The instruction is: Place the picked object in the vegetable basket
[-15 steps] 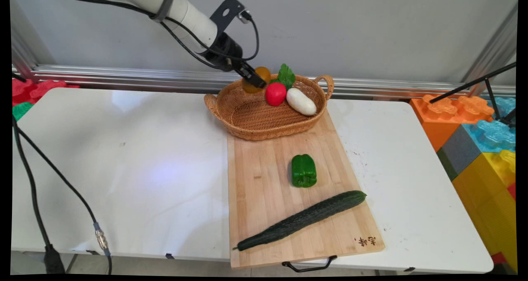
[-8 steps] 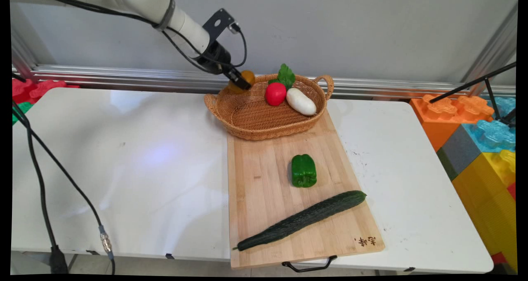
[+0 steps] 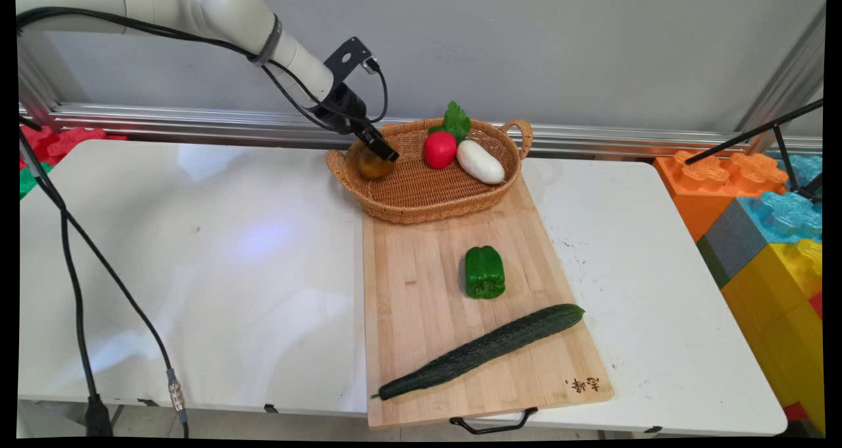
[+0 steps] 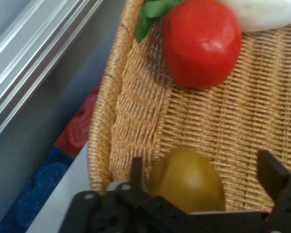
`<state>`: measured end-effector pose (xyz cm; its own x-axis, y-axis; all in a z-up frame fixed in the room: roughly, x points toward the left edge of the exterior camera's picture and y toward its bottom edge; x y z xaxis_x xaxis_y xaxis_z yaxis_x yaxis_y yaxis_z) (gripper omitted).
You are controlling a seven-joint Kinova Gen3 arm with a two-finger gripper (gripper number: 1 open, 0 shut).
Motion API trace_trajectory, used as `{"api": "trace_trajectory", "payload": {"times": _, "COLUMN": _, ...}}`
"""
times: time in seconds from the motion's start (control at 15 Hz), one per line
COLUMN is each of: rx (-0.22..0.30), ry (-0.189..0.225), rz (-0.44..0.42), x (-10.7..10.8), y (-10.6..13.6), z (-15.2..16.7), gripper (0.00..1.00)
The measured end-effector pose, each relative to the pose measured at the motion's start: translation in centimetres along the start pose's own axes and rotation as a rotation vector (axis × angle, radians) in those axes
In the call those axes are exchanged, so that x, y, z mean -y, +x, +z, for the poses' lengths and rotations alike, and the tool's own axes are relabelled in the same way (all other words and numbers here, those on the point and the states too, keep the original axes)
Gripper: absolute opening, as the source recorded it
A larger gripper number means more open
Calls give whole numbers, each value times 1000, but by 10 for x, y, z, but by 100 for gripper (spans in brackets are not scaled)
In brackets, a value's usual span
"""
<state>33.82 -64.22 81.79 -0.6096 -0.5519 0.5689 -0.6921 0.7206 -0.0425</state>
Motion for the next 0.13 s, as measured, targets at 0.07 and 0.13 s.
{"api": "trace_trajectory", "payload": {"times": 0.07, "rx": -9, "ry": -10, "rz": 0, "x": -3, "y": 1, "z": 1, "gripper": 100}}
{"api": "trace_trajectory", "payload": {"times": 0.13, "rx": -19, "ry": -22, "rz": 2, "x": -6, "y": 3, "z": 1, "gripper": 100}}
